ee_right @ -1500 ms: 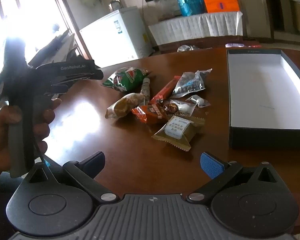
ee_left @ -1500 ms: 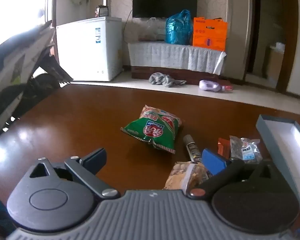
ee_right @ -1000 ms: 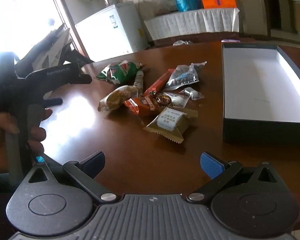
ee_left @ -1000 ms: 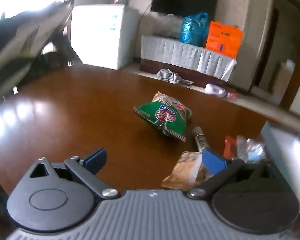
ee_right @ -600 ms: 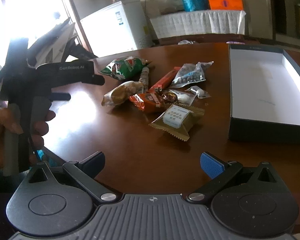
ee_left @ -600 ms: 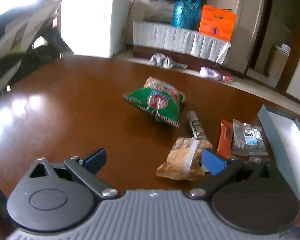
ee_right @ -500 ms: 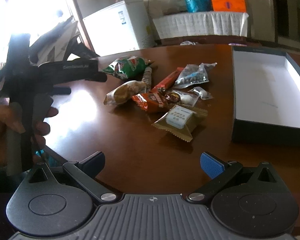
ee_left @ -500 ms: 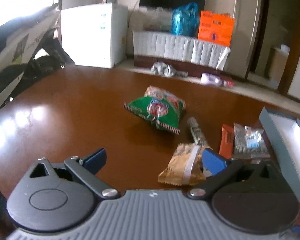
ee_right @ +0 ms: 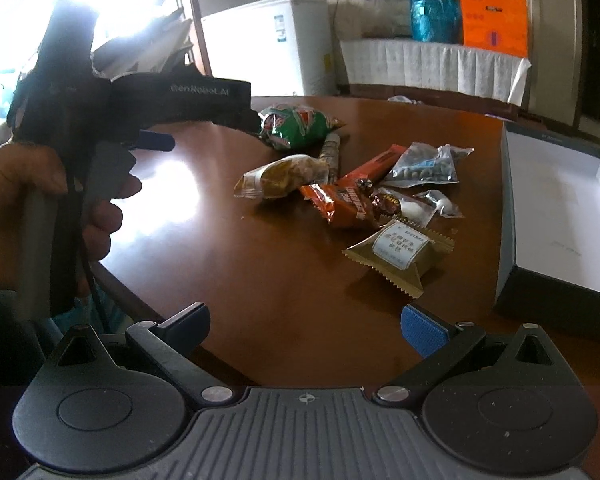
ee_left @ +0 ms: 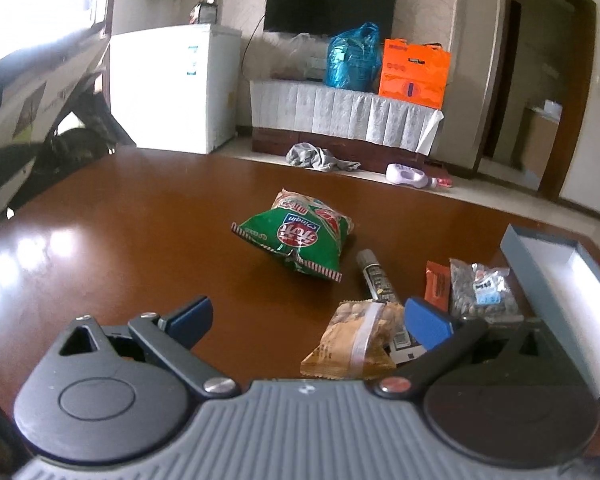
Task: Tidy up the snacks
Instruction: 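Move both grippers toward the pile of snacks, then grasp the orange chocolate pack with the left gripper while the right grasps the gold cake pack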
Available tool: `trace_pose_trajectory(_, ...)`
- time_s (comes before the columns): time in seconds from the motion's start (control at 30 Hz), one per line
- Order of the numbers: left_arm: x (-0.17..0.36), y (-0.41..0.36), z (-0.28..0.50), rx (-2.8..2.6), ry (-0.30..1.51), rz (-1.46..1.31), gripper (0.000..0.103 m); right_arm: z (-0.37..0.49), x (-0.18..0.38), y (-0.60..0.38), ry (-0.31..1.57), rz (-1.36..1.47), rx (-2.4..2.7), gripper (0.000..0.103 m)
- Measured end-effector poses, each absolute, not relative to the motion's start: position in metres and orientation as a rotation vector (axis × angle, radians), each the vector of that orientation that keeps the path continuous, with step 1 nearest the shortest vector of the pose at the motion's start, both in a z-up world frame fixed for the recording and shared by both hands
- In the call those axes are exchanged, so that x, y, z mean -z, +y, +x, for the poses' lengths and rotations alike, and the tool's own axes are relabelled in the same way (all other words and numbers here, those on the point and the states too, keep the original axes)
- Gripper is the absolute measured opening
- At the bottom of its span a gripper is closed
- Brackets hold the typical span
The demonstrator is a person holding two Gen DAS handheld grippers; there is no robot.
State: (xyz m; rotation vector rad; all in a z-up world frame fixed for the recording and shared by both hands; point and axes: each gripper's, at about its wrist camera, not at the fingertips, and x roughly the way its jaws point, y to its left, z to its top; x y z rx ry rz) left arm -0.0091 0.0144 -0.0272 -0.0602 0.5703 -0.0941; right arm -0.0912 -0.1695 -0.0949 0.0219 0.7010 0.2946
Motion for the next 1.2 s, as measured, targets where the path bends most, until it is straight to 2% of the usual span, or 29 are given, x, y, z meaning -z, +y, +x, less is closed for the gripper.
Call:
trace_pose_trajectory(0.43,0.029,0.014,-0.004,0.058,0.562,-0.024,0.103,-0.065,0.067,-0.175,0.568,0.057,-0.318,0.103)
trace_pose_trajectory(0.57,0.032,0.021,0.0,0.057,0.576,-0.017,0.103,-0.055,0.088,-0.186,0.648,0.127,-0.305,0.103)
trace_pose_trajectory(0.77,0.032,0.021,0.0,0.065,0.574,-0.039,0.103,-0.042,0.097,-0.19,0.693,0.073,-0.291,0.103)
trace_pose_trajectory(1.03,0.035,-0.005,-0.013,0.255,0.57,-0.005,0.103,-0.041,0.097,-0.216,0.695,0.126,-0.175,0.101)
trace_pose_trajectory(1.2,0.039,-0.029,-0.025,0.367,0.555,0.03,0.103,-0.048,0.098,-0.204,0.694,0.056,-0.172,0.102)
